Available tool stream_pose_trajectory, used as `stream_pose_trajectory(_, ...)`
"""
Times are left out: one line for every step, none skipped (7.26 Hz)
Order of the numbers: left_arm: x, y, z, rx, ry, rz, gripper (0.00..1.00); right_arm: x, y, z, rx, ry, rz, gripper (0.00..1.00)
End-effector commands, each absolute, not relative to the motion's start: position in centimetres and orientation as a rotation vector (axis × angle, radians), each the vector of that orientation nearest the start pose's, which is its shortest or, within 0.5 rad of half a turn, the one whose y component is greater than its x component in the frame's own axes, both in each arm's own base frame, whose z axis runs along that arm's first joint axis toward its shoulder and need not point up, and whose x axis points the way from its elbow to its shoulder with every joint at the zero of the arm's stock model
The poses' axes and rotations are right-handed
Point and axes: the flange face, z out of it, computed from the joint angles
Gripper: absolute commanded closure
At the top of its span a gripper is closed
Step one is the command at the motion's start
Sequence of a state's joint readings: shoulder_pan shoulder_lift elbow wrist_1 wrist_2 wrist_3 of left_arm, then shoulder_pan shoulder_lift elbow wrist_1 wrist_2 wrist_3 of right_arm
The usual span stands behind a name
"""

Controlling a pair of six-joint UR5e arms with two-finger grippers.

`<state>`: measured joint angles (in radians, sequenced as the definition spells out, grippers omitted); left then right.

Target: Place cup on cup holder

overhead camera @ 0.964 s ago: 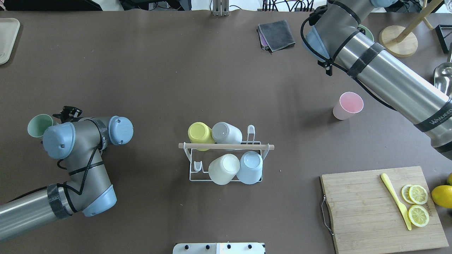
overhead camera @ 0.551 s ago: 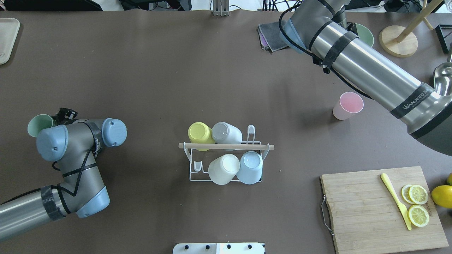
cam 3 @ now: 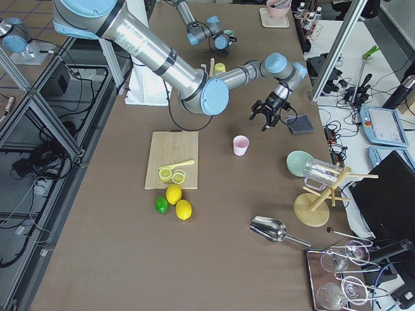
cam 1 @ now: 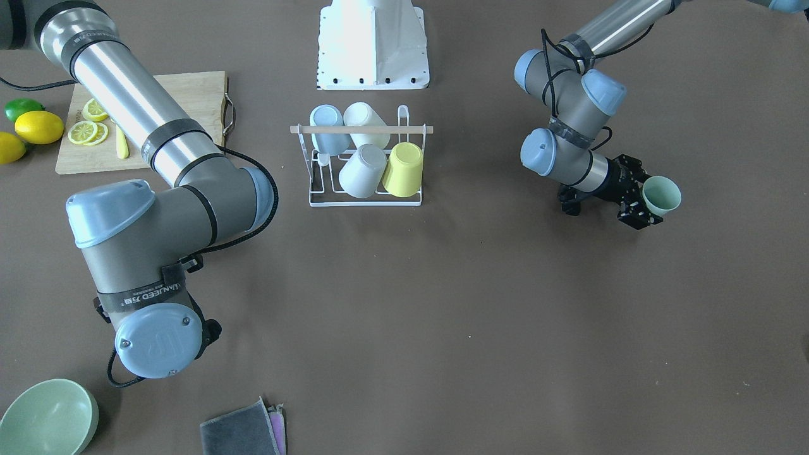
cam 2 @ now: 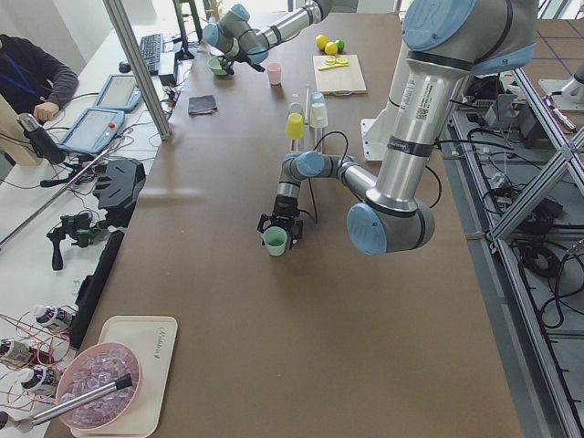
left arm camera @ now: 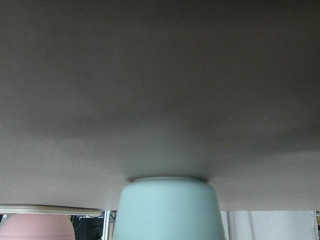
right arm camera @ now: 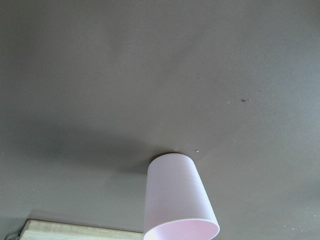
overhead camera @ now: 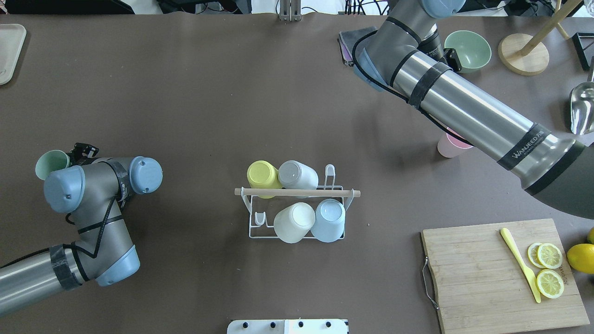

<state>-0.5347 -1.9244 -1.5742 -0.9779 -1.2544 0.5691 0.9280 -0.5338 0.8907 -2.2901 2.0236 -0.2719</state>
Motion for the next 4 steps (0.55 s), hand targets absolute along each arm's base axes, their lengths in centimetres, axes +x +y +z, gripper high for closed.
stream_pose_trajectory(42.0,-44.3,54.3,-0.166,-0.403,1.614,0.01,-40.7,-68.9,36.7,-0.450,-0.382,-0.834,0.01)
stream_pose_trajectory(41.8,-44.3,54.5,-0.169,-0.401,1.614,0.01,-41.0,-69.1,37.8,-0.406,-0.390,-0.858,0.01)
stream_pose_trajectory(41.7,-44.4,54.4,-0.166,-0.400,1.611,0.01,-40.9,-69.1,38.8,-0.402,-0.397,-0.892,0.01)
stream_pose_trajectory(41.6,-44.5,54.5,-0.164,-0.399,1.608,0.01,-40.9,-69.1,38.8,-0.402,-0.400,-0.899,0.01)
